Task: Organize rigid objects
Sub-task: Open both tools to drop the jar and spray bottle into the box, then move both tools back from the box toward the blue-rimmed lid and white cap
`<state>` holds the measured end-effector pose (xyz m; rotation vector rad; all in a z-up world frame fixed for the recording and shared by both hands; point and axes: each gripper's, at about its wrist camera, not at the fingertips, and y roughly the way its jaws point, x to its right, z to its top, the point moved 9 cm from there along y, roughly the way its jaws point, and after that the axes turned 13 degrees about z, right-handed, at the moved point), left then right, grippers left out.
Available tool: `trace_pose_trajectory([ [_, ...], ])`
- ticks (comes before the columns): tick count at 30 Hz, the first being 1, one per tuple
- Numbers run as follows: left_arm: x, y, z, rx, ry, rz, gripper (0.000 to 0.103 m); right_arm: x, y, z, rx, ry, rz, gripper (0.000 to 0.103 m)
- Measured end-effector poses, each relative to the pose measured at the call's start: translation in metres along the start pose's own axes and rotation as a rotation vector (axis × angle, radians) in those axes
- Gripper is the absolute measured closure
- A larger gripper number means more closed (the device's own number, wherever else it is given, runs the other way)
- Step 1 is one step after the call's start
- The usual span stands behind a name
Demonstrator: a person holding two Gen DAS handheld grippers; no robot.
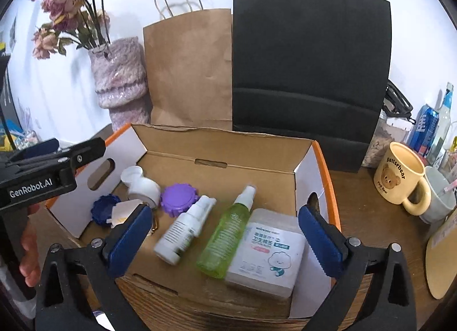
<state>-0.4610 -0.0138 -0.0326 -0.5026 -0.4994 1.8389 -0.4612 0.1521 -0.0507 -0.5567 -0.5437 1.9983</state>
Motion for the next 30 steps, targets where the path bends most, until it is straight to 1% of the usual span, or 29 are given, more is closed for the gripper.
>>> trace_pose_trajectory([
  [7, -0.003, -0.01, 0.003, 0.011, 0.002, 0.003, 0.0, 0.003, -0.004, 0.002, 0.013, 0.064, 0.067, 0.0],
  [12, -0.002, -0.016, 0.003, 0.017, 0.011, -0.006, 0.0, 0.0, -0.004, -0.001, 0.005, 0.075, 0.089, 0.0],
  [19, -0.002, -0.028, 0.002, 0.03, 0.02, -0.021, 0.0, -0.006, -0.01, -0.006, -0.006, 0.058, 0.104, 0.0],
  [23, -0.001, -0.038, 0.0, 0.045, 0.026, -0.026, 0.0, -0.009, -0.021, -0.006, 0.01, 0.048, 0.106, 0.0],
  [30, 0.0, -0.056, -0.007, 0.066, 0.045, -0.039, 0.0, -0.011, -0.036, -0.012, 0.019, 0.03, 0.083, 0.0],
])
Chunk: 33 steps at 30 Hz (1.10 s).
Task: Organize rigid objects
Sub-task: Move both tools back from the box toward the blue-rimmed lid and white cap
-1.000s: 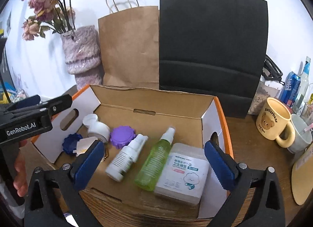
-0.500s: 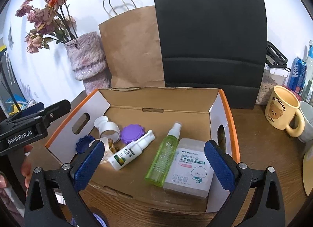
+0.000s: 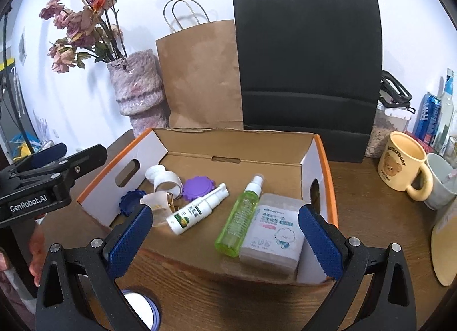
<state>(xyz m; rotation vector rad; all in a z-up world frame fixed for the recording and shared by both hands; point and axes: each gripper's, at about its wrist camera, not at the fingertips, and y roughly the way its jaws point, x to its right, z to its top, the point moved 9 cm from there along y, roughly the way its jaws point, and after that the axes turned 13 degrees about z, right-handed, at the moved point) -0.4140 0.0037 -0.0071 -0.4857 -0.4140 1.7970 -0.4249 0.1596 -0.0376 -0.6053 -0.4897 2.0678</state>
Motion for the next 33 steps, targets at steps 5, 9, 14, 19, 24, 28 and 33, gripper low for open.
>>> trace_pose_trajectory([
  [5, -0.001, -0.013, -0.007, 0.006, 0.004, -0.006, 0.0, -0.002, -0.012, -0.009, 0.001, -0.001, -0.009, 0.0],
  [9, -0.004, -0.024, -0.014, 0.008, 0.01, -0.008, 0.0, -0.007, -0.022, -0.016, 0.001, -0.005, -0.009, 0.0],
  [14, -0.007, -0.039, -0.022, 0.009, 0.009, -0.018, 0.0, -0.012, -0.034, -0.026, 0.0, 0.0, -0.011, 0.0],
  [19, -0.011, -0.054, -0.031, 0.009, 0.006, -0.02, 0.0, -0.02, -0.045, -0.037, -0.005, 0.003, -0.008, 0.0],
  [24, -0.017, -0.067, -0.041, 0.0, 0.005, -0.023, 0.0, -0.032, -0.055, -0.05, -0.018, -0.007, -0.004, 0.0],
  [28, -0.022, -0.077, -0.05, -0.007, 0.001, -0.023, 0.0, -0.042, -0.065, -0.059, -0.018, -0.013, -0.003, 0.0],
  [33, -0.028, -0.093, -0.061, -0.008, 0.006, -0.023, 0.0, -0.053, -0.076, -0.069, -0.02, -0.016, 0.001, 0.0],
])
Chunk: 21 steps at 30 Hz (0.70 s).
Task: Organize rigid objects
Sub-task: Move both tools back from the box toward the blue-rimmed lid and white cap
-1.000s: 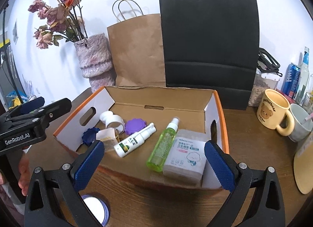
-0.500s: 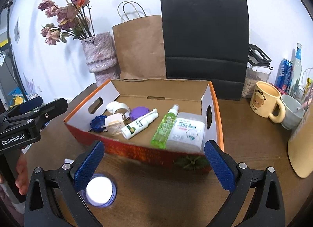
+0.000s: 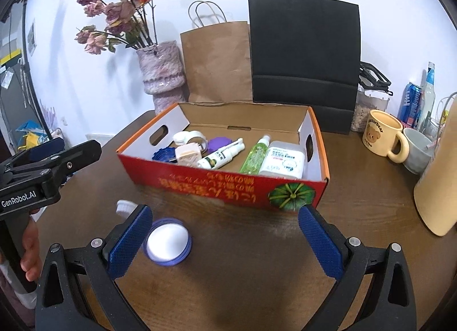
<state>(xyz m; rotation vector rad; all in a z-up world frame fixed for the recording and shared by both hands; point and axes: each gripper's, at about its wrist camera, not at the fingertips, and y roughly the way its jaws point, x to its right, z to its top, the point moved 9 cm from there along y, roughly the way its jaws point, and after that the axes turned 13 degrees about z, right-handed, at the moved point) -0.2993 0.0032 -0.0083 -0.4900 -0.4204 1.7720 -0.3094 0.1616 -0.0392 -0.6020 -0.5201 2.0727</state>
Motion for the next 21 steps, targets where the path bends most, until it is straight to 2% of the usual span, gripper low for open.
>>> trace_pose_trajectory([
  [13, -0.023, -0.024, -0.037, -0.019, 0.002, 0.025, 0.0, -0.021, -0.019, -0.024, -0.013, 0.012, 0.042, 0.0],
  [21, -0.038, -0.018, -0.057, -0.034, -0.001, 0.037, 0.0, -0.032, -0.013, -0.04, -0.034, 0.035, 0.095, 0.0],
])
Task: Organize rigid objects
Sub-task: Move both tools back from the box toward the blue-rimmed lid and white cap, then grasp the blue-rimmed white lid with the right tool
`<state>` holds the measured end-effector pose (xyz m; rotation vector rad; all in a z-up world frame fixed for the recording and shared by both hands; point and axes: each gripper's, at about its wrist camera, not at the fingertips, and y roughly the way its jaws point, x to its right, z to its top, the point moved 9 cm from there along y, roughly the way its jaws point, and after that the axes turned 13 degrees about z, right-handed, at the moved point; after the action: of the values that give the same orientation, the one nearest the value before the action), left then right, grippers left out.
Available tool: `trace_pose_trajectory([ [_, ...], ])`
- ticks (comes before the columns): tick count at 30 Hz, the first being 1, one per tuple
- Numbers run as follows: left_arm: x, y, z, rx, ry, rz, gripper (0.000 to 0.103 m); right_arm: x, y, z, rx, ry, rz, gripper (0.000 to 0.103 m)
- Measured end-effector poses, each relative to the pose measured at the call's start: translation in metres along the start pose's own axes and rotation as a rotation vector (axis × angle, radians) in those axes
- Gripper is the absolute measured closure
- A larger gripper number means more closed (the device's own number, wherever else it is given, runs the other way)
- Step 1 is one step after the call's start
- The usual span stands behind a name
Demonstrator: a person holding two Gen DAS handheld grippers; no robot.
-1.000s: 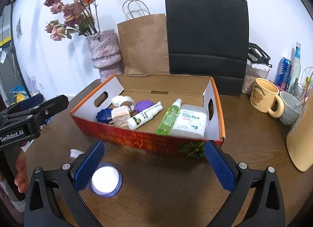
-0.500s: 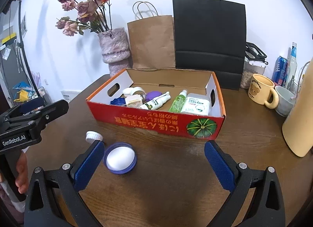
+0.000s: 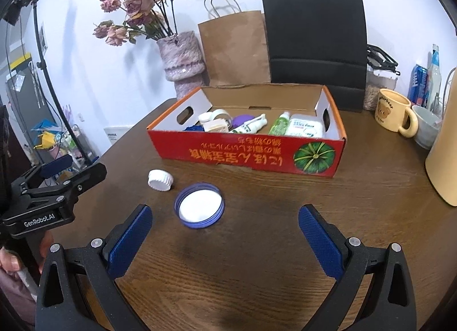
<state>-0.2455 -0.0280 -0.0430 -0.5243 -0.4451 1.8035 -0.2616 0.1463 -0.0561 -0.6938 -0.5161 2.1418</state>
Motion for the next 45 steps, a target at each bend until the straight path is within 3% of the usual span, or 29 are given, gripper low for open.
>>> trace_pose_trajectory([
  [14, -0.007, 0.009, -0.015, -0.005, 0.034, -0.038, 0.0, -0.008, 0.022, -0.017, -0.037, 0.022, -0.005, 0.0],
  [23, -0.03, 0.025, -0.015, -0.038, -0.025, -0.015, 0.0, -0.014, 0.041, -0.023, -0.079, 0.036, 0.036, 0.0],
  [29, -0.039, 0.031, -0.016, -0.047, -0.041, -0.004, 0.0, -0.011, 0.059, -0.03, -0.133, 0.01, -0.039, 0.0],
  [45, -0.044, 0.036, -0.017, -0.056, -0.053, 0.007, 0.0, -0.011, 0.112, -0.029, -0.242, -0.077, -0.102, 0.0],
])
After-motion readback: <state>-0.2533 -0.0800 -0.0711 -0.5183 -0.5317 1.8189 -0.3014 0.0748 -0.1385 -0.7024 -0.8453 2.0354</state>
